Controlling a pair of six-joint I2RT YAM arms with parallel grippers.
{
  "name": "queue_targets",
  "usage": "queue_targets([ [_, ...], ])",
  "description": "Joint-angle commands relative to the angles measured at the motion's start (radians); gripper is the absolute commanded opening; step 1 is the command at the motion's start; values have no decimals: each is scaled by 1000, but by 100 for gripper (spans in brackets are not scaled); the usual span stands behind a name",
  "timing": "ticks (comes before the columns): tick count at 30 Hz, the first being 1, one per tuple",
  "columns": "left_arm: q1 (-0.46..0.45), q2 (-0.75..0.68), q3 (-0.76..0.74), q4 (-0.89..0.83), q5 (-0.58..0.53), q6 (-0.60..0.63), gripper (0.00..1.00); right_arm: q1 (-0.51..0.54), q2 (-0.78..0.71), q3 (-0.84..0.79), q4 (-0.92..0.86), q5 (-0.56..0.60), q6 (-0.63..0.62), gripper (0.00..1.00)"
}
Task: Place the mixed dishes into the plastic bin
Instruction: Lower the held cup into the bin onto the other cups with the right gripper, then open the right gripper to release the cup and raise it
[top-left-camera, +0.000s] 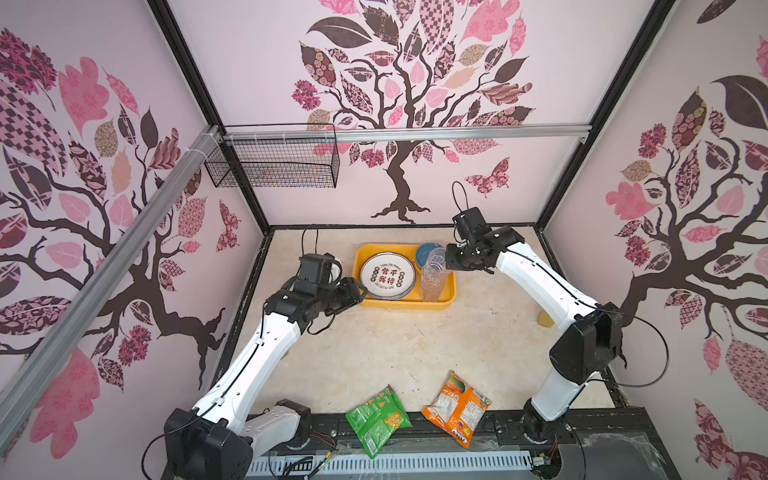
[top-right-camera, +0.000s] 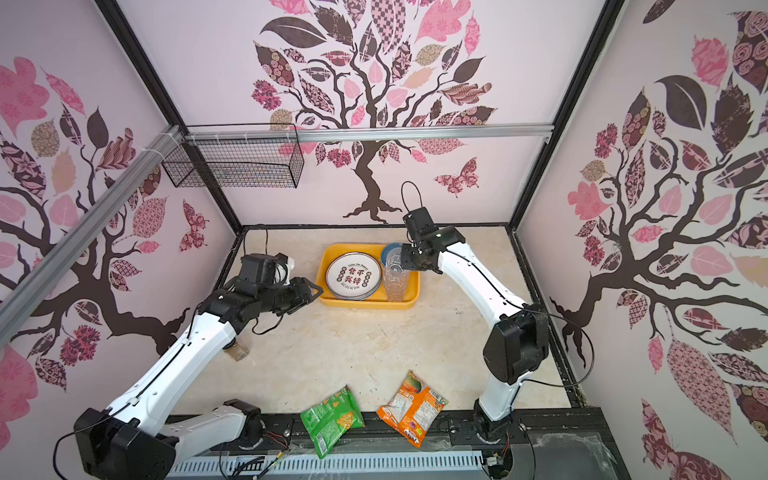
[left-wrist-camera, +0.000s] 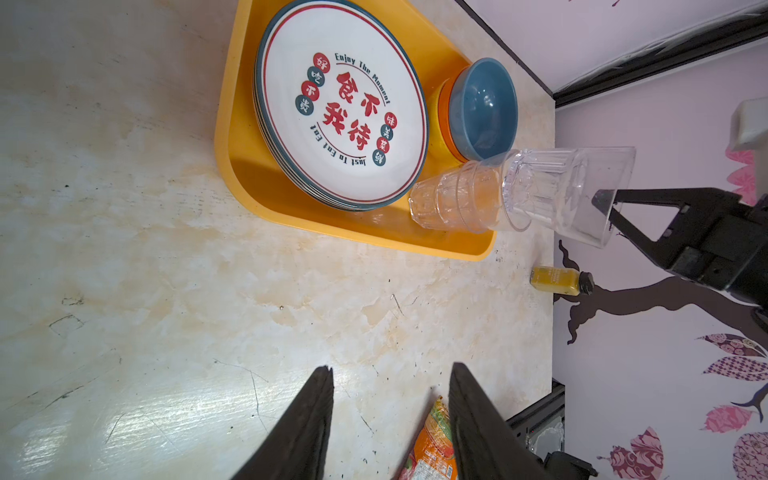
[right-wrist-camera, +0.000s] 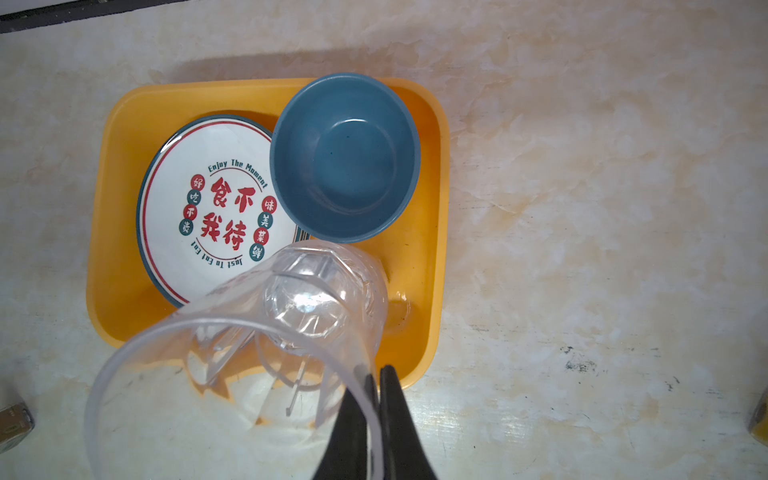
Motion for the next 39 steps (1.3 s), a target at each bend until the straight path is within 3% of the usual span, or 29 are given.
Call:
queue_targets([
  [1,6,-16,-27,12,6,-2,48,-6,18,2,15,-14,-4,0],
  [19,11,-18,-38,12,0,-2,48,-6,60,-18,38,-8,0,4],
  [25,11,-17,-36,13,-3,-2,48,-7,69,-4,47,-19,3,16],
  [33,11,-18,-33,8,-9,-3,48,-6,60,10,41,-19,3,21],
  [39,15,-19,-15,-18,-40,17,50,-7,-5,-7,67,5,5,33],
])
